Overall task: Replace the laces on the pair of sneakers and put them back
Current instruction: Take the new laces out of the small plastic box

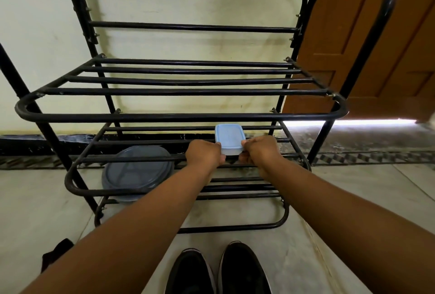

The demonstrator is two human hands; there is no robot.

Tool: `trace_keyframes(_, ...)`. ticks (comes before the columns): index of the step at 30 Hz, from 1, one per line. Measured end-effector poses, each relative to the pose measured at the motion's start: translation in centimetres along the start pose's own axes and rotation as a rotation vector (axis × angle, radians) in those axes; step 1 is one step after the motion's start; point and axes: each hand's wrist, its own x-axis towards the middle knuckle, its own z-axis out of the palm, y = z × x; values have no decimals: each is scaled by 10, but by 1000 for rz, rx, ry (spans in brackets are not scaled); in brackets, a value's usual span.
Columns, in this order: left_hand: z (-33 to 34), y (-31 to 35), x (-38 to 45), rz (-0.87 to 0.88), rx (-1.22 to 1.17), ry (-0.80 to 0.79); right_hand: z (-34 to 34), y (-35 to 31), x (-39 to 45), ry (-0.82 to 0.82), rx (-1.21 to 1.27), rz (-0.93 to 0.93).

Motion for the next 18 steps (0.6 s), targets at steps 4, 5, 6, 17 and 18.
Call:
trace_keyframes(4, 1, -1, 0, -6, -18, 4, 3, -4, 0, -3, 8, 19)
trace_keyframes(5, 1, -2, -1, -7, -21, 4, 3, -3, 1, -2, 7, 21)
trace_keyframes(6, 1, -3, -1, -8, -23, 5, 2, -3, 0, -2, 10, 24)
trace_keyframes(17, -43, -17, -26, 96, 62, 45, -14, 12, -6, 1, 2, 16)
trace_keyframes(18, -54, -18, -30, 99, 56, 45, -16, 14, -9, 5, 6, 12)
